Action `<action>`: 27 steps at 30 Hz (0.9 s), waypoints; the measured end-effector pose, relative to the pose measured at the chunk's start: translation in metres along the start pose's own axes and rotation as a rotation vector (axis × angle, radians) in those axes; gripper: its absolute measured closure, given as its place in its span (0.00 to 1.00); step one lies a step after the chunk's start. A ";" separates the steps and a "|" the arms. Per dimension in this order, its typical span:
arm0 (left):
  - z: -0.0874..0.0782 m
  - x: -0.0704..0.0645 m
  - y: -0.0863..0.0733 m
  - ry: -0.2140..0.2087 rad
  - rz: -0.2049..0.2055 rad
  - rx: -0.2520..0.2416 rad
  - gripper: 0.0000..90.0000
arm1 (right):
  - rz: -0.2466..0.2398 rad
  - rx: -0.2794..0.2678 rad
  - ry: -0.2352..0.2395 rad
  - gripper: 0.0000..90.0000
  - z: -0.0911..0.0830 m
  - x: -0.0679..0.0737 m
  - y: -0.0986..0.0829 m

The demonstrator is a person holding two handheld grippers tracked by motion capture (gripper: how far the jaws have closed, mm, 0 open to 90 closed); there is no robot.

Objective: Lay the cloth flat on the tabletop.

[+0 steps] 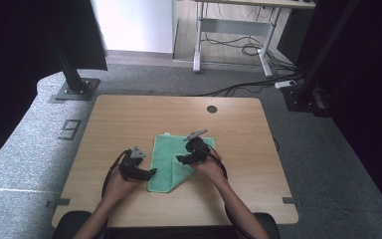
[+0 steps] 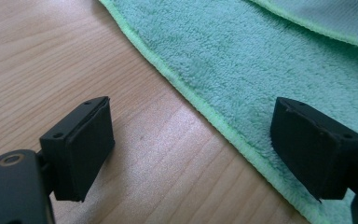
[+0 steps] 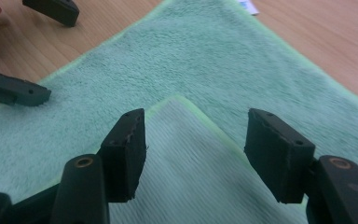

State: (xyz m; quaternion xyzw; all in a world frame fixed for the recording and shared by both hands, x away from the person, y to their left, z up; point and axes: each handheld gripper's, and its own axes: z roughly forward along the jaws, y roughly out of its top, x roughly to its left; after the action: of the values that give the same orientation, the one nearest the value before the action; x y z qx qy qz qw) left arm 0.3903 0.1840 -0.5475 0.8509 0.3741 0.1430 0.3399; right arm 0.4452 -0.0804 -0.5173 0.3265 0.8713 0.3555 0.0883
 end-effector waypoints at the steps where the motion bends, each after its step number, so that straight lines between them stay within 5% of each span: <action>1: 0.000 0.000 0.000 0.000 -0.003 -0.002 0.15 | -0.003 0.013 0.005 0.43 0.008 0.003 0.002; 8: 0.000 0.000 0.000 0.002 -0.003 0.000 0.15 | -0.025 0.038 0.025 0.49 0.028 0.010 0.005; 10: 0.000 0.000 0.000 0.003 -0.003 0.000 0.15 | -0.066 0.053 -0.012 0.66 0.030 0.016 0.006; 13: 0.000 0.000 0.000 0.004 -0.004 0.000 0.15 | -0.082 0.069 0.001 0.88 0.028 0.019 0.007; 27: 0.000 -0.001 0.000 0.007 -0.007 0.000 0.15 | -0.092 0.014 -0.012 0.85 -0.029 0.019 -0.008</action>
State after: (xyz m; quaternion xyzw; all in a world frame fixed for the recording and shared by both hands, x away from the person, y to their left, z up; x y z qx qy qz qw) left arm 0.3893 0.1836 -0.5475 0.8490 0.3783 0.1448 0.3392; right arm 0.4150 -0.0891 -0.5001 0.2890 0.8873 0.3429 0.1073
